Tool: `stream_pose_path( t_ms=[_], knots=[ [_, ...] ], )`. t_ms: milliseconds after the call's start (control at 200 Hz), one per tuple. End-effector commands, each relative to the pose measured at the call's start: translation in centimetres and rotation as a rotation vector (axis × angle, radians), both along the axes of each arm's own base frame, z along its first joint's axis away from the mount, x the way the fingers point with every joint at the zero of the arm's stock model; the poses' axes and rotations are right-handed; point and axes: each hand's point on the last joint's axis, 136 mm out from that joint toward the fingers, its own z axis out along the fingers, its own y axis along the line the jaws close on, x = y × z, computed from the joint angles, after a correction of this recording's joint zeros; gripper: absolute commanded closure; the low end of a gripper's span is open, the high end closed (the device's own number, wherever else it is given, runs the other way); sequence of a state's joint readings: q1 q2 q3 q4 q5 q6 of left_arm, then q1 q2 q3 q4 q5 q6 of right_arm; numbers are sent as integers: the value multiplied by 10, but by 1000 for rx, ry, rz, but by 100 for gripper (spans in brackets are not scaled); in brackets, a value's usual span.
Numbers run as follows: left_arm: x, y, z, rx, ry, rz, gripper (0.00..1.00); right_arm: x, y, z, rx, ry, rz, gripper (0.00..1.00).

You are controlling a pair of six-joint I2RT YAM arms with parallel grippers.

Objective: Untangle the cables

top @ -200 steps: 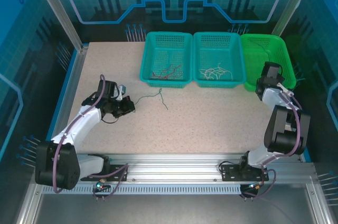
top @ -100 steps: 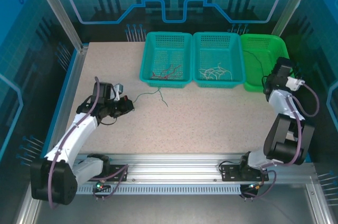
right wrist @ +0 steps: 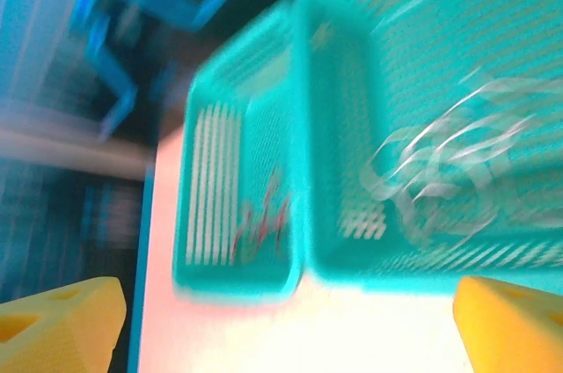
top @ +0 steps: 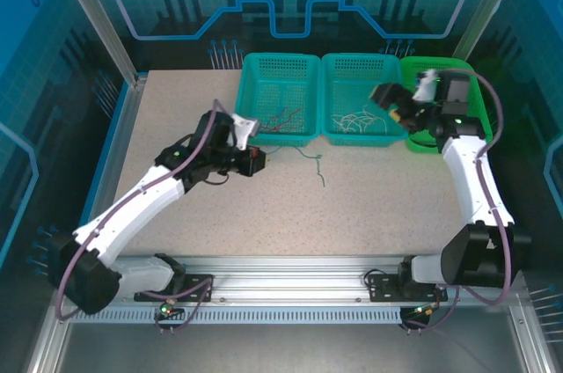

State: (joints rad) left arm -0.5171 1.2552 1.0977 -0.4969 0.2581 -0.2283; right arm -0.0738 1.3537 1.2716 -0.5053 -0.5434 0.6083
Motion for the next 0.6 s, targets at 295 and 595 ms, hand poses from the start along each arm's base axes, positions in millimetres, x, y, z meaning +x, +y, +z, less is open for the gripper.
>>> stream_pose_path(
  t_ms=[295, 595],
  knots=[
    [5, -47, 33, 138, -306, -393, 100, -125, 134, -20, 60, 115, 700, 12],
    [15, -59, 30, 102, -290, -389, 100, -123, 170, -29, 109, 134, 779, 75]
  ],
)
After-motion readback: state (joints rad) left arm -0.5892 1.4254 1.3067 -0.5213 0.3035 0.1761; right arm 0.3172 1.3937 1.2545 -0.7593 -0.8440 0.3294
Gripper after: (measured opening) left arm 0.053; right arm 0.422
